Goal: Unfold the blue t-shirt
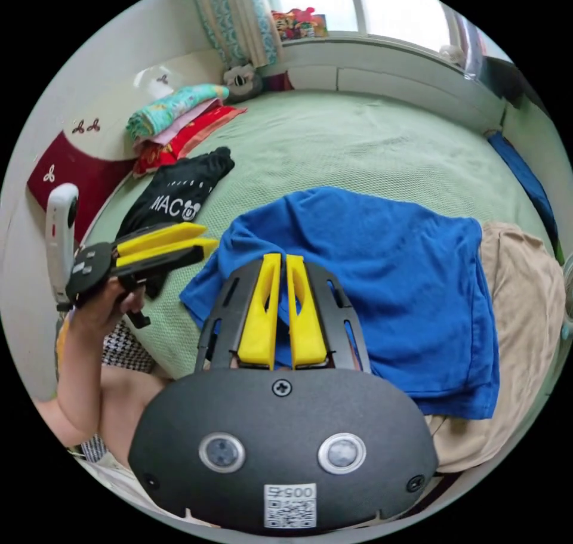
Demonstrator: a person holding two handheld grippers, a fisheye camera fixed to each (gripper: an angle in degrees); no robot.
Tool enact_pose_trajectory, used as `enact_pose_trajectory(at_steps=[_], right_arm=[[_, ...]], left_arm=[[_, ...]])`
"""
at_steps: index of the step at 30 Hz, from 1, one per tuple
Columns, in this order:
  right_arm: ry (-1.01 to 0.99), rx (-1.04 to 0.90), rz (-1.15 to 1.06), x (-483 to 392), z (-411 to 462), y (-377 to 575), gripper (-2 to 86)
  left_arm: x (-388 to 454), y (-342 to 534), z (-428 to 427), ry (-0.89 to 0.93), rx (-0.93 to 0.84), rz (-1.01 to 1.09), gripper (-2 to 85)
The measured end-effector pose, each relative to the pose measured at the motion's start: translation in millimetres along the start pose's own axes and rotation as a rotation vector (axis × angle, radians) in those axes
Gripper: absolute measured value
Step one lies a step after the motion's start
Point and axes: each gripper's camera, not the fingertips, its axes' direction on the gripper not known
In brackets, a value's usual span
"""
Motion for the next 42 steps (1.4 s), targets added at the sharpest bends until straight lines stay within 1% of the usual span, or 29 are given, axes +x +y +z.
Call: enact_pose_trajectory(at_steps=[2, 5, 8, 12, 15, 17, 19, 22, 25, 26, 28, 32, 34, 36, 39, 42], right_arm=[[-0.006, 0.021, 0.021, 7, -5, 1, -1.5], [-0.044, 0.029, 0.033, 12, -8, 2, -1.4], [-0.073, 0.056, 0.014, 11, -13, 4, -1.5], [-0.131, 0.107, -0.045, 2, -25, 5, -1.5], [-0.187, 0.143, -0.08, -4, -35, 6, -1.4], [-0.195, 0.155, -0.097, -7, -39, 7, -1.4], [-0.2, 0.152, -0.122, -11, -40, 8, -1.2], [-0.195, 0.145, -0.148, -18, -40, 7, 0.9], [-0.103, 0.14, -0.104, -19, -37, 5, 8.7], [-0.081, 0.117, -0.132, -22, -34, 4, 12.3], [-0.074, 0.066, -0.161, -26, -27, 2, 14.8], [-0.039, -0.011, -0.238, -45, -9, -2, 15.8], [0.036, -0.047, -0.283, -57, 1, -3, 15.8], [0.193, -0.092, -0.314, -67, 16, -4, 15.8], [0.316, -0.133, -0.266, -64, 26, -10, 15.7], [0.32, -0.138, -0.157, -46, 26, -18, 15.5]], left_arm=[[9, 3, 1, 0.055, -0.001, 0.065, 16.5], [25, 7, 5, 0.041, -0.021, 0.168, 20.7], [38, 10, 9, -0.017, -0.02, 0.218, 22.3], [39, 11, 13, -0.004, -0.022, 0.19, 22.6], [31, 13, 14, -0.049, -0.022, 0.118, 18.1], [23, 13, 8, -0.084, -0.005, 0.049, 11.0], [15, 13, 2, -0.074, 0.003, -0.005, 5.8], [4, 15, -9, -0.028, 0.023, -0.057, 2.9], [-6, 18, -18, -0.059, 0.051, -0.105, 1.7], [-9, 19, -21, -0.063, 0.057, -0.116, 1.4], [-13, 21, -26, -0.061, 0.077, -0.138, 1.2], [-19, 26, -38, -0.074, 0.133, -0.162, 1.0], [-21, 28, -45, -0.086, 0.166, -0.171, 1.1], [-24, 30, -51, -0.092, 0.198, -0.187, 1.1], [-30, 35, -61, -0.117, 0.234, -0.216, 1.0], [-38, 39, -69, -0.145, 0.251, -0.248, 0.8]])
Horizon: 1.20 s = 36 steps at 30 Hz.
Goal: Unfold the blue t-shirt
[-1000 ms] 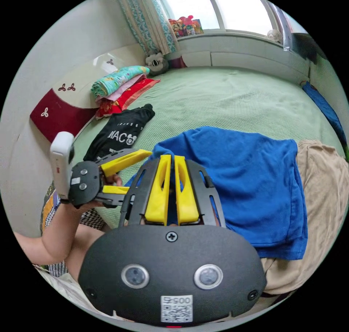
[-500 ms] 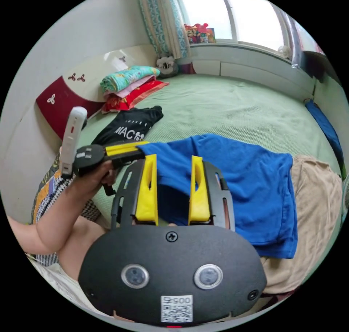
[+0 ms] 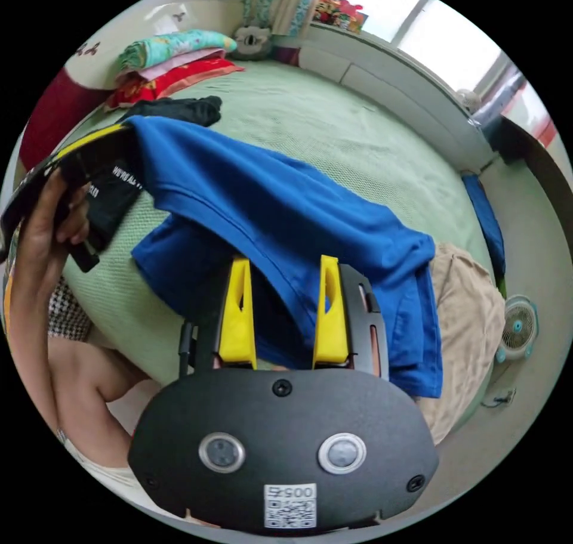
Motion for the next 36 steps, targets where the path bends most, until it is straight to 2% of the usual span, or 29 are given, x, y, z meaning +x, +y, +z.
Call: enact_pose_trajectory(at_steps=[8, 13, 17, 19, 28, 33, 36], right_arm=[[0.028, -0.139, 0.148, 44, 24, -5, 13.4], [-0.025, -0.169, 0.192, 58, 31, -7, 11.2], [-0.15, -0.16, 0.154, 61, 27, -9, 0.4], [-0.178, -0.155, 0.158, 63, 27, -9, -0.9], [-0.178, -0.018, 0.282, 81, 10, -7, -1.3], [-0.14, 0.186, 0.369, 86, -15, -1, -1.3], [-0.159, 0.318, 0.361, 83, -30, 3, -1.3]], left_arm=[[-31, 1, -16, 0.016, 0.026, -0.113, 0.5], [-28, 0, -21, -0.024, 0.034, -0.07, 0.6], [-21, -1, -24, -0.054, 0.031, -0.026, 0.7], [-21, -1, -24, -0.074, 0.014, -0.019, 0.7], [-34, -3, -27, -0.033, -0.022, -0.044, 0.7], [-35, -4, -38, -0.018, 0.05, -0.02, 0.6], [-47, -4, -47, 0.053, 0.122, -0.075, 0.5]])
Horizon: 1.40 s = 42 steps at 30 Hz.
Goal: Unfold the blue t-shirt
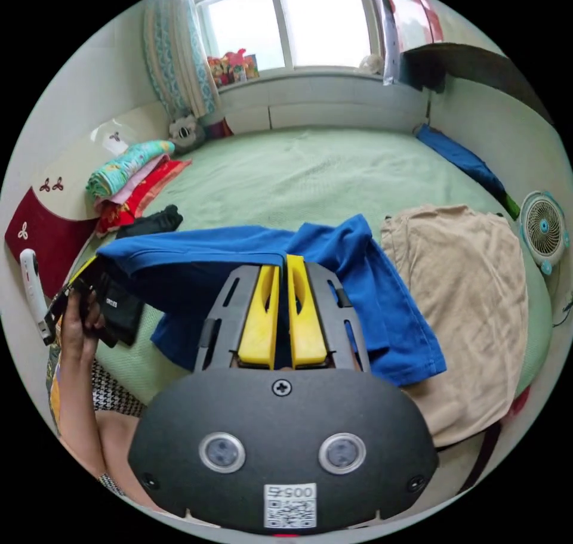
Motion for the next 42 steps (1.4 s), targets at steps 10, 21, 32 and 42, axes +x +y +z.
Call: enact_pose_trajectory(at_steps=[10, 21, 32, 42], right_arm=[[-0.085, -0.229, -0.152, -34, 39, -7, -0.8], [-0.093, -0.561, -0.411, -86, 79, -5, 3.5], [-0.02, -0.531, -0.57, -130, 76, 7, 14.5], [0.095, -0.497, -0.746, -177, 109, 20, 10.4]], left_arm=[[-27, -6, -7, -0.052, -0.014, -0.093, 0.7], [-30, -15, 9, -0.129, -0.151, -0.064, 1.4], [-36, -23, 10, -0.133, -0.147, -0.085, 1.4], [-32, -30, 14, -0.136, -0.149, -0.088, 1.5]])
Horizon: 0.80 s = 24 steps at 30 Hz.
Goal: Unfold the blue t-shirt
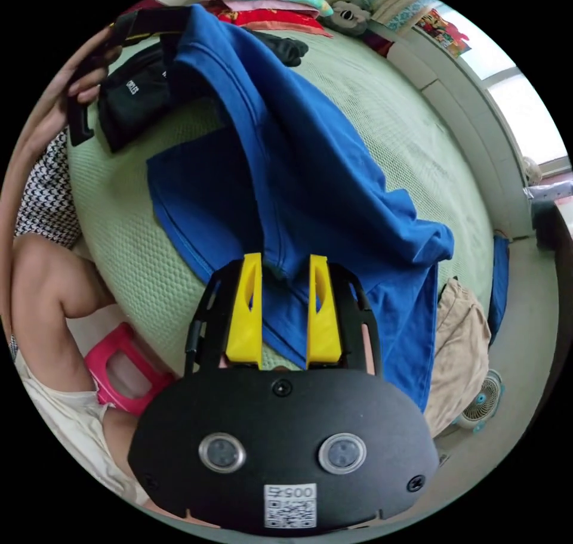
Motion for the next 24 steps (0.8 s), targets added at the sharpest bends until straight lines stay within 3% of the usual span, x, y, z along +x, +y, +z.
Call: enact_pose_trajectory(at_steps=[6, 18, 24], right_arm=[[-0.022, -0.004, 0.127, 19, 1, -2, 1.9], [0.038, 0.047, 0.386, 32, -21, -7, -0.1], [-0.01, 0.103, 0.519, 39, -32, -4, -0.4]], left_arm=[[1, -5, 1, -0.004, -0.005, 0.012, 1.6], [5, -15, 5, 0.008, -0.032, 0.043, 1.7], [11, -24, 19, 0.08, -0.156, 0.091, 1.7]])
